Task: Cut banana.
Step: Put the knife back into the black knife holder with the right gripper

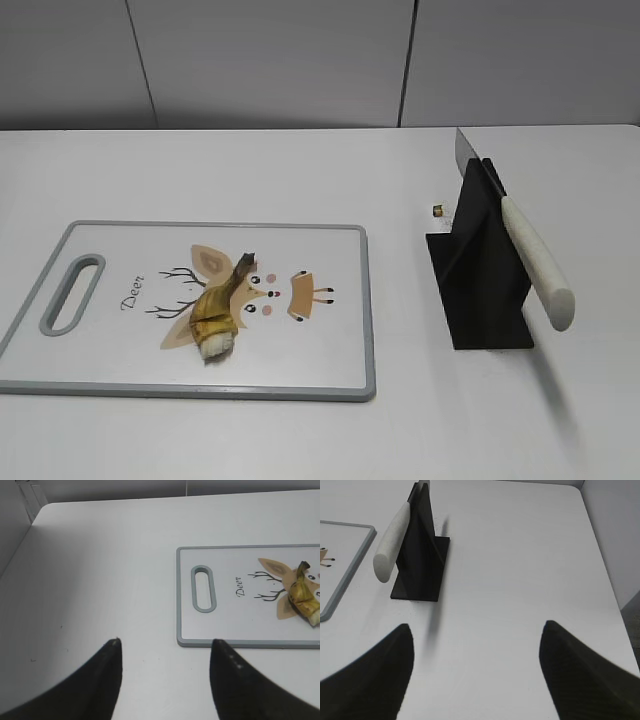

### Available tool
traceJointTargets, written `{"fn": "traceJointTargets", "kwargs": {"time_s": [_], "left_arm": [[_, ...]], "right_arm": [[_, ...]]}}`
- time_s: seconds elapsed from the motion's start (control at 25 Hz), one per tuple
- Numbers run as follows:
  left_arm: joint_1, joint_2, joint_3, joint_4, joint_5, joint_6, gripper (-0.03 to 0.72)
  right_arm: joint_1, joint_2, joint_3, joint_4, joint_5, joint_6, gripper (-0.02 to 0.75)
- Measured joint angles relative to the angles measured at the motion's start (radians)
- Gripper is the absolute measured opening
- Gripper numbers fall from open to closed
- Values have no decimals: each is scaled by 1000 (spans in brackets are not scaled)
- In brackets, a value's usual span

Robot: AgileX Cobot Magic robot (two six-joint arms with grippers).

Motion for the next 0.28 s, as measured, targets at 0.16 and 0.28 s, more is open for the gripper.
{"fn": "traceJointTargets", "kwargs": {"time_s": [0.16,0.28], "left_arm": [[0,0,0,0,0,0,544],[0,0,0,0,0,0,544]], "right_arm": [[-1,0,0,0,0,0,591],[-1,0,0,0,0,0,591]]}}
